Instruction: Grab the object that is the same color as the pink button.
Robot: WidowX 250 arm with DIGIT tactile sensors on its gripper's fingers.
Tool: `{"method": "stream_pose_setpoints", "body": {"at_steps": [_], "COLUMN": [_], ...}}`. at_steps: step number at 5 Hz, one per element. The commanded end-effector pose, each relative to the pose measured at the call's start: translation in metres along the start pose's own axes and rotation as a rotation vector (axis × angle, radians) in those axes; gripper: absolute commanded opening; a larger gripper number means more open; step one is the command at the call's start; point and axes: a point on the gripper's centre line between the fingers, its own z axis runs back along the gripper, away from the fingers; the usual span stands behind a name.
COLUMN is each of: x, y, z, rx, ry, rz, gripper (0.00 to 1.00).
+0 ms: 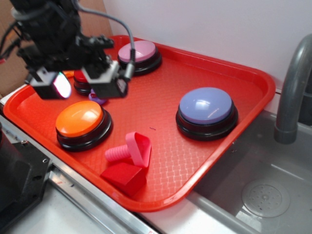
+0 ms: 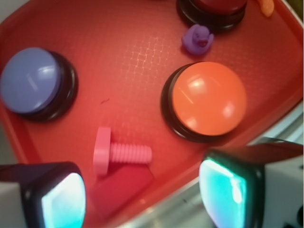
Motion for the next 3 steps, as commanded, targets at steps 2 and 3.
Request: {"method": "stream_pose_setpoints", "body": {"at_steps": [2,3], "x": [0.003,-0.001], "y": [-0.041,-0.046], "z": [-0.056,-0.067], "rx": [0.0,0.028], "ry": [-0.078,-0.072], "rz": [0.072,0.08], "gripper": [1.0,0.52]}}
